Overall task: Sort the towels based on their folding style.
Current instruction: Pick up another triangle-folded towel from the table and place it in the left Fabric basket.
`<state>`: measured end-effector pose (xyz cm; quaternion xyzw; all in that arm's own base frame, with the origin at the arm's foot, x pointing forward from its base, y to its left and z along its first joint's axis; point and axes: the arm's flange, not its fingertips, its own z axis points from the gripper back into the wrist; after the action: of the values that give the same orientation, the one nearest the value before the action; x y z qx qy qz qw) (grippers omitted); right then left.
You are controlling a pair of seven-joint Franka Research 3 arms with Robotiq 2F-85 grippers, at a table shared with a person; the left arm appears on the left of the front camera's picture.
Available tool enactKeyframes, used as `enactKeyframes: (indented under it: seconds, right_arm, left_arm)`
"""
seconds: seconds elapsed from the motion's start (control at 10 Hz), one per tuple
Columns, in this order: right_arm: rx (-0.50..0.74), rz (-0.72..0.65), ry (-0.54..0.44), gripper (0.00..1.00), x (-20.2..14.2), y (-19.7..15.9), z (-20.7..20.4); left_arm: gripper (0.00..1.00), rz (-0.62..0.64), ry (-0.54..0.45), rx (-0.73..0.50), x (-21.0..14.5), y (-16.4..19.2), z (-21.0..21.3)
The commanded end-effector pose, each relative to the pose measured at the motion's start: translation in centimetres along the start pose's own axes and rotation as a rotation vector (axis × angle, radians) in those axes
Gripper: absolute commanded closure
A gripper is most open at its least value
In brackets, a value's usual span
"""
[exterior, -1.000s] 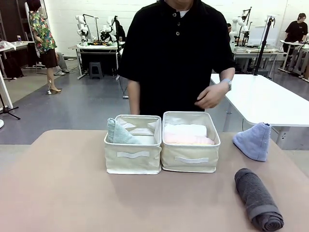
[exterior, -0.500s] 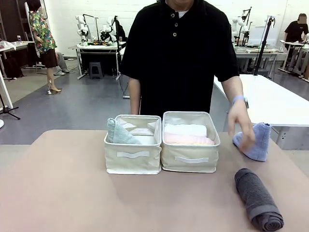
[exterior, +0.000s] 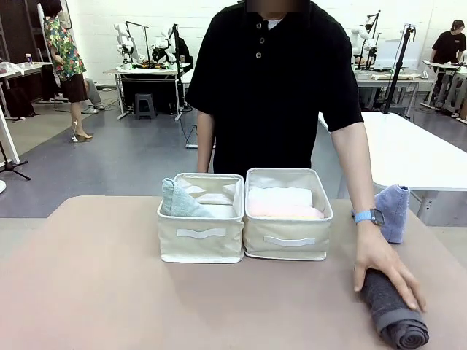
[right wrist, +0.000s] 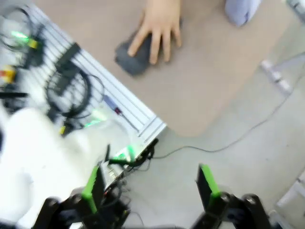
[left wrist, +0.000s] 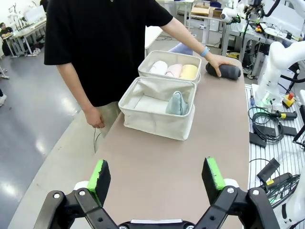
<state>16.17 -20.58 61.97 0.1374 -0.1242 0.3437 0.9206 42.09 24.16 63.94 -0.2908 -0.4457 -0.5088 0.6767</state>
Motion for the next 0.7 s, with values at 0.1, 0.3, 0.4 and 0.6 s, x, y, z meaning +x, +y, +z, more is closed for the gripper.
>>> enactKeyframes:
  seconds: [0.1, 0.3, 0.4, 0.6]
  right_arm:
    - [0.039, 0.035, -0.056, 0.00, -0.6, -0.8, 3.1]
    - [0.057, 0.030, -0.032, 0.00, 0.4, -1.4, 2.2]
    - [0.054, 0.038, -0.029, 0.00, 0.7, -1.3, 2.0]
    - [0.035, 0.049, -0.015, 0.00, 2.3, -0.9, 1.5]
  left_arm:
    - [0.00, -0.004, 0.023, 0.008, 0.0, -0.2, 0.0]
    - [0.00, -0.004, 0.023, 0.008, 0.0, -0.2, 0.0]
    - [0.00, -0.004, 0.023, 0.008, 0.0, -0.2, 0.0]
    - [0.00, -0.004, 0.023, 0.008, 0.0, -0.2, 0.0]
